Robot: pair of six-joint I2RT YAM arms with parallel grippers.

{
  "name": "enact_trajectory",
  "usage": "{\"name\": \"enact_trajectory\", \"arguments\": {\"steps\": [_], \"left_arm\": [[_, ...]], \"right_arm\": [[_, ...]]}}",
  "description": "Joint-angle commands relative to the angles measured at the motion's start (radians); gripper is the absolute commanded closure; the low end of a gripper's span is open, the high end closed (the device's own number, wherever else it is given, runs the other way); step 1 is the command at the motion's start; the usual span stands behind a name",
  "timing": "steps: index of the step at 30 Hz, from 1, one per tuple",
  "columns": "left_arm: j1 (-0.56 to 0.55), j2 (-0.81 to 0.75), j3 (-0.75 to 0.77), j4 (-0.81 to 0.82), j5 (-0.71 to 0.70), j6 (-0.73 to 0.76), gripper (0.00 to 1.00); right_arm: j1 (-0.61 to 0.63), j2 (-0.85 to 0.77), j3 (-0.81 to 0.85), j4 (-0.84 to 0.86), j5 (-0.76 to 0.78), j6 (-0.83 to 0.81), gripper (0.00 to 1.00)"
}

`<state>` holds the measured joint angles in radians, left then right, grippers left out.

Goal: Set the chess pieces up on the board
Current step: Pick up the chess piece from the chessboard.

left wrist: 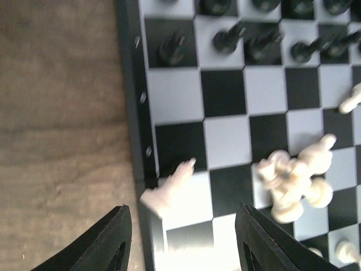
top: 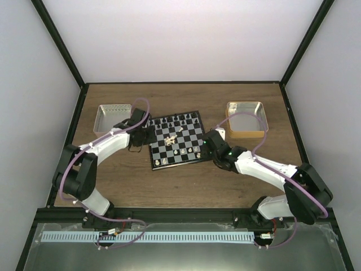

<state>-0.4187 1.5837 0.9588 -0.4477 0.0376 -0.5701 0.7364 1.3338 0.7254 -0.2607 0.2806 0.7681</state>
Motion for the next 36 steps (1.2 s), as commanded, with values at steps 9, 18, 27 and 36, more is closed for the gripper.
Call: {"name": "enact_trajectory", "arguments": {"steps": [9, 18, 27, 36], "left_arm": [[0.004, 0.147, 0.115, -0.066, -0.078, 0.133, 0.65], [0.003, 0.149, 0.095, -0.058, -0.033, 0.152, 0.69], [0.001, 0.136, 0.080, -0.059, 0.016, 0.155, 0.69], [0.000, 0.114, 0.067, -0.065, 0.021, 0.169, 0.72]], "right_arm": [[-0.003, -0.050, -0.004, 0.005, 0.040, -0.007, 0.69], [-0.003, -0.059, -0.012, 0.004, 0.042, -0.002, 0.69], [-0.003, -0.050, -0.007, 0.006, 0.035, 0.002, 0.69], [-0.003, -0.044, -0.002, 0.010, 0.029, 0.005, 0.69]]}}
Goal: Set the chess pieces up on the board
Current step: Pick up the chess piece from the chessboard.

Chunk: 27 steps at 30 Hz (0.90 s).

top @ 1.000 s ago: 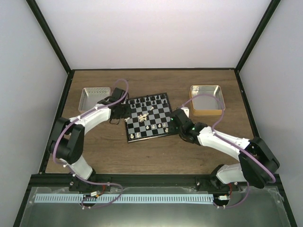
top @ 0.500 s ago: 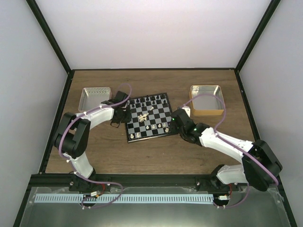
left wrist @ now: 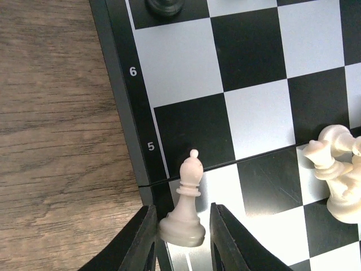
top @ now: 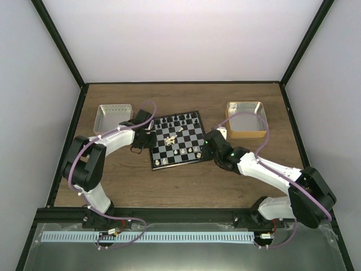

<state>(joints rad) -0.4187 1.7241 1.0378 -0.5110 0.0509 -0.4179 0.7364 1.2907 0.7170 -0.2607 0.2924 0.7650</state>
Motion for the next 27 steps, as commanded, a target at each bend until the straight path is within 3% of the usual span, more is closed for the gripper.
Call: {"name": "enact_trajectory", "arguments": {"steps": [1, 7, 13, 17, 20, 27], "left_arm": [[0.000, -0.025, -0.012, -0.003, 0.007, 0.019, 0.75], [0.000, -0.041, -0.017, -0.006, 0.003, 0.020, 0.85], [-0.001, -0.095, -0.012, -0.004, 0.057, 0.037, 0.86], [-0.014, -0.156, -0.007, 0.023, 0.223, 0.074, 0.86], [-0.029, -0.203, -0.008, 0.053, 0.348, 0.097, 0.86], [-0.040, -0.363, -0.069, 0.225, 0.631, 0.110, 0.86]], "right_arm": [[-0.003, 0.000, 0.007, 0.010, 0.017, 0.007, 0.70], [-0.003, -0.006, 0.016, 0.002, 0.015, 0.008, 0.70], [-0.003, -0.040, 0.016, 0.054, -0.080, -0.050, 0.69], [-0.005, -0.078, 0.035, 0.140, -0.277, -0.178, 0.67], [-0.005, -0.122, 0.065, 0.181, -0.415, -0.244, 0.55], [-0.007, -0.203, 0.119, 0.204, -0.451, -0.197, 0.44]]}}
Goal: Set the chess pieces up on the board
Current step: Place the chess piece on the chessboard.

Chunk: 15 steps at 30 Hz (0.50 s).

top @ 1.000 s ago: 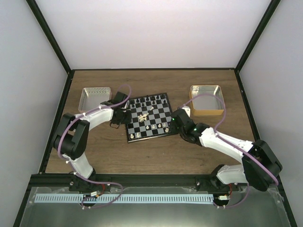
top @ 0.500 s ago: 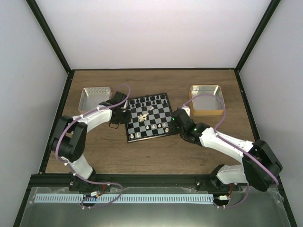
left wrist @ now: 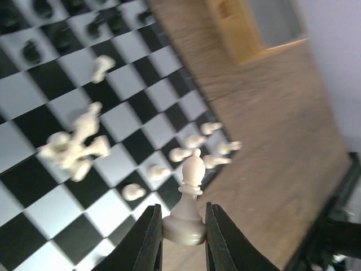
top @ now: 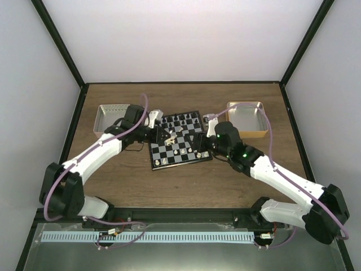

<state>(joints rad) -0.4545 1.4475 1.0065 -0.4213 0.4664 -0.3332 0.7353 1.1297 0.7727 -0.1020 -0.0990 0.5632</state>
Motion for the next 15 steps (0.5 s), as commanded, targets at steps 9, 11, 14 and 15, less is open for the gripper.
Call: {"name": "enact_trajectory", "arguments": {"steps": [9, 11, 14, 15], "left_arm": [[-0.007, -0.211, -0.063, 0.245, 0.397, 0.036, 0.86], [-0.007, -0.226, -0.065, 0.246, 0.406, 0.049, 0.86], [-0.007, -0.239, -0.066, 0.246, 0.433, 0.065, 0.86], [-0.007, -0.244, -0.066, 0.248, 0.439, 0.069, 0.86]], "right_arm": [[-0.008, -0.039, 0.189, 0.064, -0.171, 0.098, 0.41], [-0.008, -0.022, 0.217, 0.056, -0.189, 0.119, 0.41], [-0.007, 0.014, 0.252, 0.016, -0.202, 0.140, 0.43], [-0.008, 0.022, 0.258, 0.007, -0.207, 0.143, 0.44]]}}
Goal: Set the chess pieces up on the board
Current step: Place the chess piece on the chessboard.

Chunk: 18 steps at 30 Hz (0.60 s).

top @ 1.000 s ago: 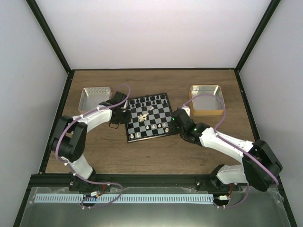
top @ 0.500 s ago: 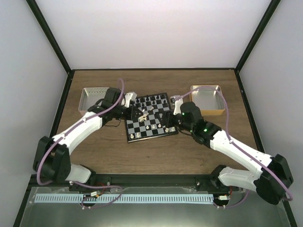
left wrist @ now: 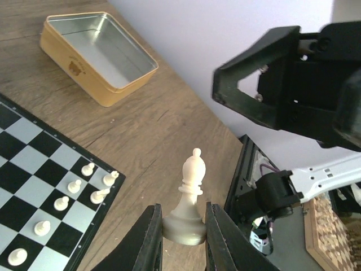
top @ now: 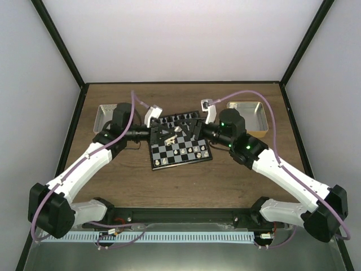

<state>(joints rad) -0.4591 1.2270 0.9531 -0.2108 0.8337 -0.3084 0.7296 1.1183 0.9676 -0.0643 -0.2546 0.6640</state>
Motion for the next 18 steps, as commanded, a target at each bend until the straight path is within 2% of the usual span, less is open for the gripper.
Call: {"name": "enact_trajectory", "arguments": {"steps": [1, 7, 18], "left_arm": [[-0.003, -0.027, -0.013, 0.037, 0.077, 0.048, 0.86], [-0.002, -0.038, -0.013, 0.032, 0.077, 0.064, 0.86], [-0.002, -0.027, -0.012, 0.022, 0.078, 0.072, 0.86]], "right_arm": [[-0.002, 0.039, 0.065, -0.034, -0.063, 0.043, 0.45], [-0.002, 0.054, 0.053, -0.017, -0.142, 0.043, 0.51], [-0.002, 0.094, 0.046, -0.027, -0.155, 0.052, 0.57]]}}
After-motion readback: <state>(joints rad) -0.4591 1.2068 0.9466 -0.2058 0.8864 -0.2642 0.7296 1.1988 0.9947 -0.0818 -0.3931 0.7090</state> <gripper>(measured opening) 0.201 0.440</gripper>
